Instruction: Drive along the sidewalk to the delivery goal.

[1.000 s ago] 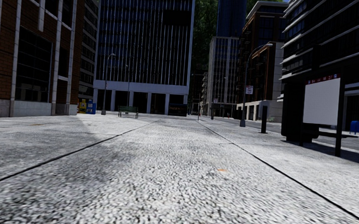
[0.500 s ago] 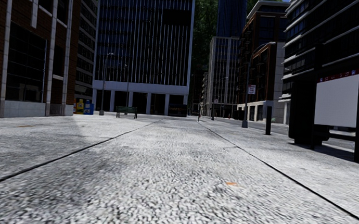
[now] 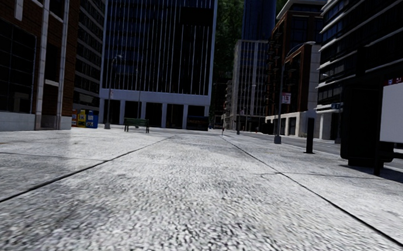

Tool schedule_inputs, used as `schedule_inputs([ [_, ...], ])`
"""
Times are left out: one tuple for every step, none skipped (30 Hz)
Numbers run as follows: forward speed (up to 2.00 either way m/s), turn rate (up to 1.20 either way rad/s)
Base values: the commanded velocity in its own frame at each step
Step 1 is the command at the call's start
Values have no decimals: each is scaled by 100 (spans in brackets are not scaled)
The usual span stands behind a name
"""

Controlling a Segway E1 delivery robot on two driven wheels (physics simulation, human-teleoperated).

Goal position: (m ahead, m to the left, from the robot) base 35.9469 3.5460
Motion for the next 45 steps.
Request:
schedule_inputs([
  [200,-28],
  [200,-28],
  [200,-28],
  [200,-28],
  [200,-28],
  [200,-28],
  [200,-28],
  [200,-28],
  [200,-28],
  [200,-28],
  [200,-28],
  [200,-28],
  [200,-28],
  [200,-28],
  [200,-28],
  [200,-28],
  [200,-28],
  [200,-28],
  [200,-28],
  [200,-28],
  [200,-28],
  [200,-28],
  [200,-28],
  [200,-28],
  [200,-28],
  [200,-28],
  [200,-28],
  [200,-28],
  [200,-28],
  [200,-28],
  [200,-28],
  [200,-28],
  [200,-28],
  [200,-28],
  [200,-28],
  [200,-28],
  [200,-28],
  [200,-28],
  [200,-28],
  [200,-28],
  [200,-28],
  [200,-28],
  [200,-28],
  [200,-28],
  [200,-28],
])
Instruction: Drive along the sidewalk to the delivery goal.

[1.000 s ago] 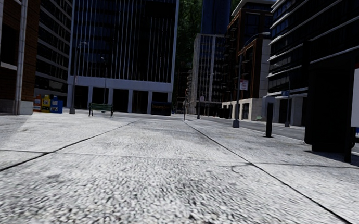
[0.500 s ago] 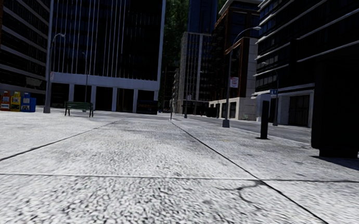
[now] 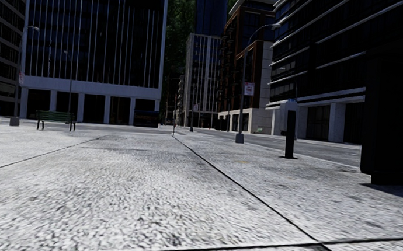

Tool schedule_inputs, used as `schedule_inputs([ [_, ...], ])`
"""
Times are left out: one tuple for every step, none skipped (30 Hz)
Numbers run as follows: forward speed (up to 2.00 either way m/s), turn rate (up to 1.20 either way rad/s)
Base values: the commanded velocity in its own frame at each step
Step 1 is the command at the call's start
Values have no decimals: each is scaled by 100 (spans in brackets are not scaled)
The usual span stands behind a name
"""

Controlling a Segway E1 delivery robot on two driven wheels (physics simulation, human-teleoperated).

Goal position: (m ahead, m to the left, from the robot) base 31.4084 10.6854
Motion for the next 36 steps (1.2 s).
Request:
schedule_inputs([
  [200,-28],
  [200,-28],
  [200,-12],
  [200,0],
  [200,0],
  [200,0],
  [200,0],
  [200,0],
  [200,0],
  [200,0],
  [200,0],
  [200,0],
  [200,0],
  [200,0],
  [200,0],
  [200,0],
  [200,0],
  [200,0],
  [200,0],
  [200,0],
  [200,0],
  [200,0],
  [200,0],
  [200,0],
  [200,0],
  [200,0],
  [200,0],
  [200,0],
  [200,0],
  [200,0],
  [200,0],
  [200,0],
  [200,0],
  [200,0],
  [200,0],
  [200,0],
])
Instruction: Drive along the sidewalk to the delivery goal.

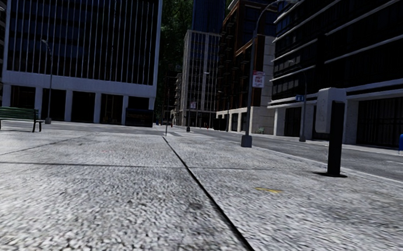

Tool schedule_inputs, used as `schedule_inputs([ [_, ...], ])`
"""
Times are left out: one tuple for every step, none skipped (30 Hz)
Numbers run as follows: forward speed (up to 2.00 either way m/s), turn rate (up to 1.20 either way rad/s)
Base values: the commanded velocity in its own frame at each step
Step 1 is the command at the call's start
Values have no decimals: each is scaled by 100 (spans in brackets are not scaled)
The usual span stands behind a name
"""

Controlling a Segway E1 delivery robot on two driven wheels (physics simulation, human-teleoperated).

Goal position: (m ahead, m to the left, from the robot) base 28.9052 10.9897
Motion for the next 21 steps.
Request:
schedule_inputs([
  [200,0],
  [200,0],
  [200,0],
  [200,0],
  [200,0],
  [200,0],
  [200,0],
  [200,0],
  [200,0],
  [200,0],
  [200,0],
  [200,0],
  [200,0],
  [200,0],
  [200,0],
  [200,0],
  [200,0],
  [200,0],
  [200,0],
  [200,0],
  [200,0],
])
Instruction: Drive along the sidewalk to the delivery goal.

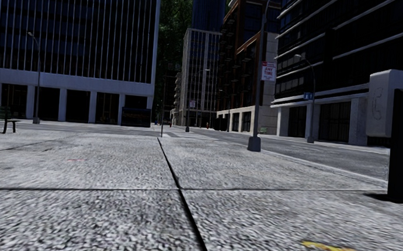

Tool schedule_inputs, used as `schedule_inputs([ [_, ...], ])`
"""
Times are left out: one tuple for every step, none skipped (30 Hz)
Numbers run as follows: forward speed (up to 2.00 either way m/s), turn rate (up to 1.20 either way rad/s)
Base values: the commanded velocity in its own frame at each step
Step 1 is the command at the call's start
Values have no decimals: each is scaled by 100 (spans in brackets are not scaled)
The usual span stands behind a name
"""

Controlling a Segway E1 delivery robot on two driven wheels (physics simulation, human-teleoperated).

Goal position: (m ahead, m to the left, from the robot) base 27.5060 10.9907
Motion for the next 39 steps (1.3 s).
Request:
schedule_inputs([
  [200,0],
  [200,0],
  [200,0],
  [200,0],
  [200,0],
  [200,0],
  [200,0],
  [200,0],
  [200,0],
  [200,0],
  [200,0],
  [200,0],
  [200,0],
  [200,0],
  [200,0],
  [200,0],
  [200,0],
  [200,0],
  [200,0],
  [200,0],
  [200,0],
  [200,0],
  [200,0],
  [200,0],
  [200,0],
  [200,0],
  [200,0],
  [200,0],
  [200,0],
  [200,0],
  [200,0],
  [200,0],
  [200,0],
  [200,0],
  [200,0],
  [200,0],
  [200,0],
  [200,0],
  [200,0],
])
